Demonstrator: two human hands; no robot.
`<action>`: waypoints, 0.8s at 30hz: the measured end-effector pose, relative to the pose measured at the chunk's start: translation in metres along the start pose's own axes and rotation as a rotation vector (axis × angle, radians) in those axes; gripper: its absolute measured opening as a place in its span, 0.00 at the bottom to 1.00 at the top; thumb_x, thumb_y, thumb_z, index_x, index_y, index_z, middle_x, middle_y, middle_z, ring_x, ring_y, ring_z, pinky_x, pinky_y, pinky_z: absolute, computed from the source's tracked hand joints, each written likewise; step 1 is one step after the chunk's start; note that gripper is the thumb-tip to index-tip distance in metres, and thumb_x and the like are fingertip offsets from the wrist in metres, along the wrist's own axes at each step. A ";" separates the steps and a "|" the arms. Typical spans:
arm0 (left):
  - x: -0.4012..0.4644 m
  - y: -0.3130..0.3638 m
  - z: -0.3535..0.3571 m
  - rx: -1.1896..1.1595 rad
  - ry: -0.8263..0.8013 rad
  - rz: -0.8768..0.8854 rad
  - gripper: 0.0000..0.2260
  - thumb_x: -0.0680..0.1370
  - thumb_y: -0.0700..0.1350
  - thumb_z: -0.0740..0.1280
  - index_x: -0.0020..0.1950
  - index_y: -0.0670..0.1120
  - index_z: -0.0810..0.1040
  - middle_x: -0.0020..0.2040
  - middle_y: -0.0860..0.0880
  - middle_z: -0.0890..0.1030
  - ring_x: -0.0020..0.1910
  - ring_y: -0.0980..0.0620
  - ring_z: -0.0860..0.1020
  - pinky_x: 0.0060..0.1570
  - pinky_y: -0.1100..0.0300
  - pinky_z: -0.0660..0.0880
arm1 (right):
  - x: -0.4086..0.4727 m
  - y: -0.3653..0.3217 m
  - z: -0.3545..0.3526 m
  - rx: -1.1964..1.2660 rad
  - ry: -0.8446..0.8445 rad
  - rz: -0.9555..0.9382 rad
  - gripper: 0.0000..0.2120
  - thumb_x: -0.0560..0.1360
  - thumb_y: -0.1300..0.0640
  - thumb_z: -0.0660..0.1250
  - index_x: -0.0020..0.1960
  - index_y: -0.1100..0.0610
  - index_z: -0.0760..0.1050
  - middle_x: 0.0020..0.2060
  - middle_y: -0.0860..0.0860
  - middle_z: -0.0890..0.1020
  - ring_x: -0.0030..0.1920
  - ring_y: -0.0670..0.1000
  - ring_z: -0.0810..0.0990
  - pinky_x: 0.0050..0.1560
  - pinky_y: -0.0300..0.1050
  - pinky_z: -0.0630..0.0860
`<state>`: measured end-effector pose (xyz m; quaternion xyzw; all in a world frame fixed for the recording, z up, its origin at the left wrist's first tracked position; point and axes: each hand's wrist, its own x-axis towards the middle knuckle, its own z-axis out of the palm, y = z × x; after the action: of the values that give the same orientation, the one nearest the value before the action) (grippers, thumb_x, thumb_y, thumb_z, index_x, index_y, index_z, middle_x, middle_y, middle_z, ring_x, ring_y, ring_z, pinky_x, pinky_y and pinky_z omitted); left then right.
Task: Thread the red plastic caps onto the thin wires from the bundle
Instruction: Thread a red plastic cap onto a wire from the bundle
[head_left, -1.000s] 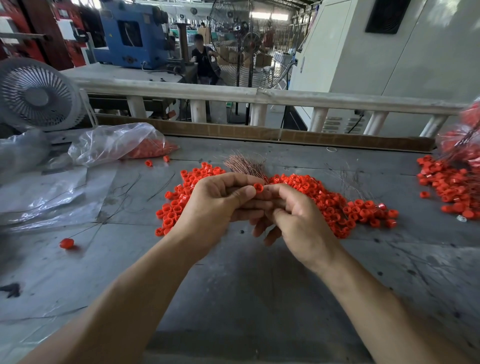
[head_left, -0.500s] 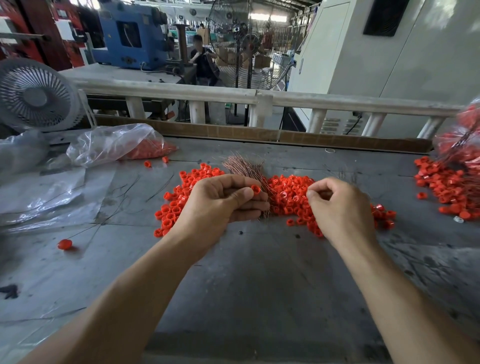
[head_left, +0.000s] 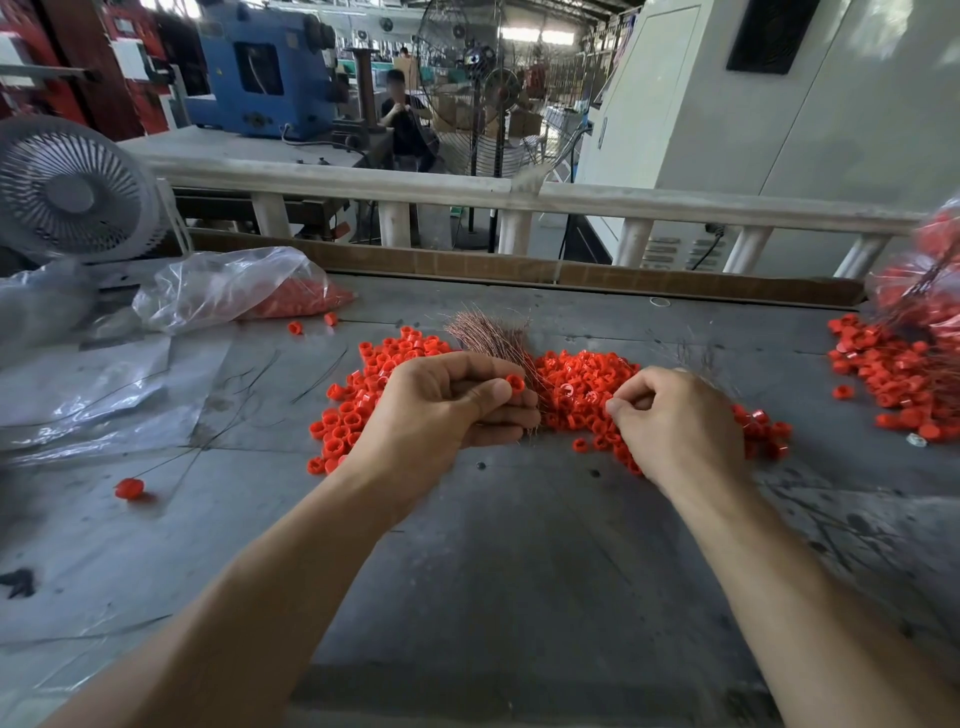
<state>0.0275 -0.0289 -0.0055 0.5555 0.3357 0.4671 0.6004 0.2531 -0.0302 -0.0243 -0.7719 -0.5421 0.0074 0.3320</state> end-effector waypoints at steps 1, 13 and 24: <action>0.000 0.000 0.000 -0.001 0.000 0.000 0.08 0.81 0.34 0.65 0.57 0.39 0.81 0.49 0.40 0.87 0.50 0.43 0.87 0.49 0.55 0.84 | 0.000 -0.001 0.000 0.008 0.017 -0.006 0.06 0.75 0.52 0.74 0.40 0.50 0.80 0.43 0.48 0.82 0.45 0.54 0.81 0.45 0.49 0.78; 0.000 0.000 0.000 0.010 0.002 -0.004 0.08 0.81 0.34 0.65 0.57 0.39 0.81 0.49 0.40 0.87 0.50 0.44 0.87 0.48 0.55 0.84 | -0.004 -0.006 -0.003 0.149 0.105 -0.026 0.04 0.76 0.57 0.72 0.44 0.50 0.79 0.36 0.42 0.81 0.38 0.48 0.81 0.40 0.46 0.78; 0.000 0.001 0.002 0.025 0.014 -0.011 0.07 0.81 0.34 0.65 0.57 0.39 0.81 0.48 0.40 0.87 0.49 0.44 0.87 0.49 0.54 0.84 | -0.015 -0.020 0.000 0.786 -0.099 -0.016 0.09 0.77 0.62 0.73 0.47 0.48 0.85 0.32 0.45 0.83 0.31 0.43 0.78 0.30 0.39 0.75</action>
<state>0.0290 -0.0300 -0.0048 0.5579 0.3489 0.4632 0.5937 0.2305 -0.0393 -0.0188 -0.5804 -0.5195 0.2489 0.5756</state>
